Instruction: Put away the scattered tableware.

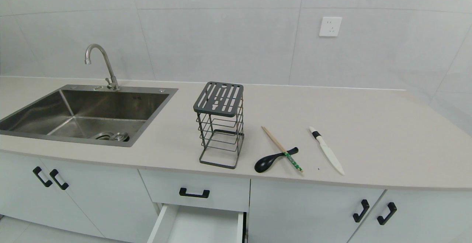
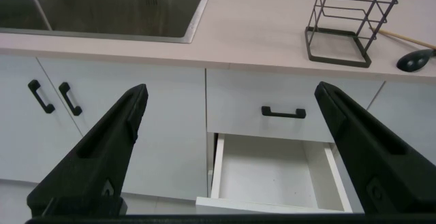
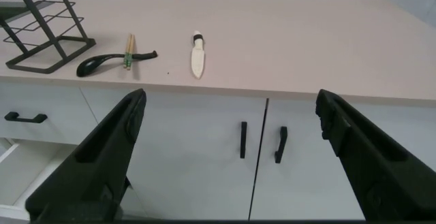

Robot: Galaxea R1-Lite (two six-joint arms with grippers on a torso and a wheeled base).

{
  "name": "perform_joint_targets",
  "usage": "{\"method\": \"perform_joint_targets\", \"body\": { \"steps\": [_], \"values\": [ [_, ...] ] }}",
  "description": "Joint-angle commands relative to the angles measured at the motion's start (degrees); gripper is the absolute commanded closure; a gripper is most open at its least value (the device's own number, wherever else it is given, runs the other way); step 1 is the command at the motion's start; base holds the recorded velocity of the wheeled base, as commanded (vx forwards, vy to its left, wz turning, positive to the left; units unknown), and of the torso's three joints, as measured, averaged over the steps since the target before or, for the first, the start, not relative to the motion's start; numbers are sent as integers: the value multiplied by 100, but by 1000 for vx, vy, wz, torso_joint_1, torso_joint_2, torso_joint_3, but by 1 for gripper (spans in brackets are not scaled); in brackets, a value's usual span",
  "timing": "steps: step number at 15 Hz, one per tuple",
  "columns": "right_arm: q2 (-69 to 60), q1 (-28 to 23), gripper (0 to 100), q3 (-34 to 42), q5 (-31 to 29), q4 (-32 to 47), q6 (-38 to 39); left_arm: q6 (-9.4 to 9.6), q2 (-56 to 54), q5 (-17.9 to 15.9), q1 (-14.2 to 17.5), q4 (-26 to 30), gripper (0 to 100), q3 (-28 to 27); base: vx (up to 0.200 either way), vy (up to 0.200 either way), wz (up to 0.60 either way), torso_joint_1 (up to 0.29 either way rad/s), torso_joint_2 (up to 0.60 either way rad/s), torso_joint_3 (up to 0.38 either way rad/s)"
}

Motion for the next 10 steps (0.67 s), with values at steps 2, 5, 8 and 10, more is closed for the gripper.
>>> {"method": "perform_joint_targets", "body": {
  "steps": [2, 5, 8, 10],
  "values": [
    [-6, -2, 0, -37, -1, -488, 83, 8, 7, -11, 0, -1, 0, 0, 0, 0, 0, 0, 0, 0],
    [47, -37, 0, -995, 421, -822, -198, -1, 7, -11, 0, -1, 0, 0, 0, 0, 0, 0, 0, 0],
    [592, 24, 0, -1179, 931, -101, -233, -1, 7, -11, 0, -1, 0, 0, 0, 0, 0, 0, 0, 0],
    [1602, 86, 0, -1461, 1766, 162, -233, -1, 7, -11, 0, -1, 0, 0, 0, 0, 0, 0, 0, 0]
  ]
}}
